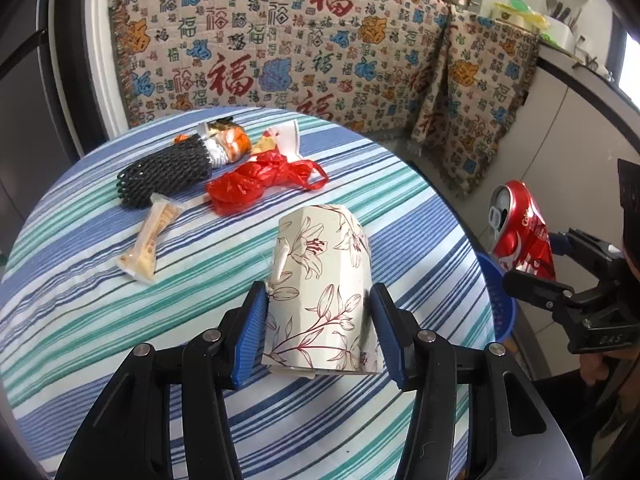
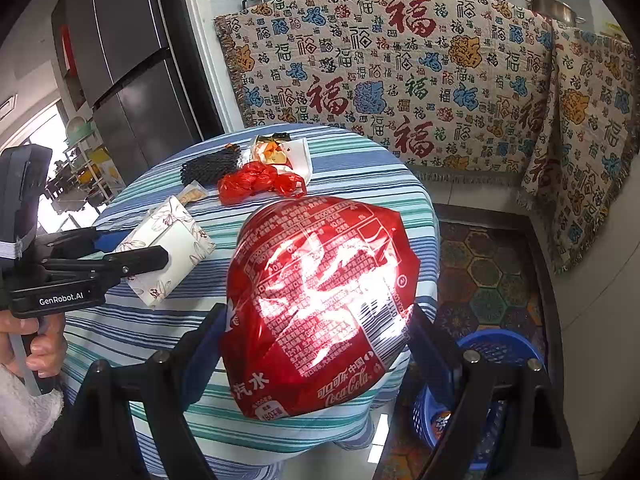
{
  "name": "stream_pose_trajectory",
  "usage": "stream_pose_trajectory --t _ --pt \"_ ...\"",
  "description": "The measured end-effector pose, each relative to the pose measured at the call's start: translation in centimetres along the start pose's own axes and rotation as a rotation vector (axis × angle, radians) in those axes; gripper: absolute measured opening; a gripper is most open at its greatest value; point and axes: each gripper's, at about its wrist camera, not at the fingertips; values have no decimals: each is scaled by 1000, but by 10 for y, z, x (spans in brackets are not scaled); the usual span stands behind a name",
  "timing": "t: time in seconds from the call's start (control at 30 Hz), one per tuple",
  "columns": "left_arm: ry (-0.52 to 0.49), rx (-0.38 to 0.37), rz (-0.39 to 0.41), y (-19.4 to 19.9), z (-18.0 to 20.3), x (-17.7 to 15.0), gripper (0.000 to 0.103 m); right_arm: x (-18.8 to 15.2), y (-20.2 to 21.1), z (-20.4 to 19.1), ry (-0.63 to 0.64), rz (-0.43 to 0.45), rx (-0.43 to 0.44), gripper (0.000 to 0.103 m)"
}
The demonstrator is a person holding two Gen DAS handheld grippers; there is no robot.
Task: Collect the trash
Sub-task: 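Carry the paper cup and Coca-Cola bag over the blue wastebasket, then open both tools to drop the cup and bag into the wastebasket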
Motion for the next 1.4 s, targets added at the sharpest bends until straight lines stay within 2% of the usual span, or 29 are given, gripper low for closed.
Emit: stream_pose_trajectory --t 0.43,0.73,1.0,1.17,1.4 --pt "-21 -110 2 -9 48 19 53 -13 23 46 -77 17 -56 88" --pt "-61 -226 -12 -32 116 37 53 -36 41 112 -171 3 -168 88" --pt "-104 -337 -75 -89 192 47 53 -68 42 177 -231 -59 -269 88" --pt "-115 -350 -119 -133 228 48 53 -84 32 208 -224 -113 -307 88" --pt "-119 -347 -171 -179 248 49 53 -98 7 238 -235 -182 -291 88"
Point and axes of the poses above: each gripper's, at about its wrist camera, not at the fingertips, and y roughly against the way its jaws point, z to its right, x to its top, and after that the axes turned 5 degrees about -x, right-handed
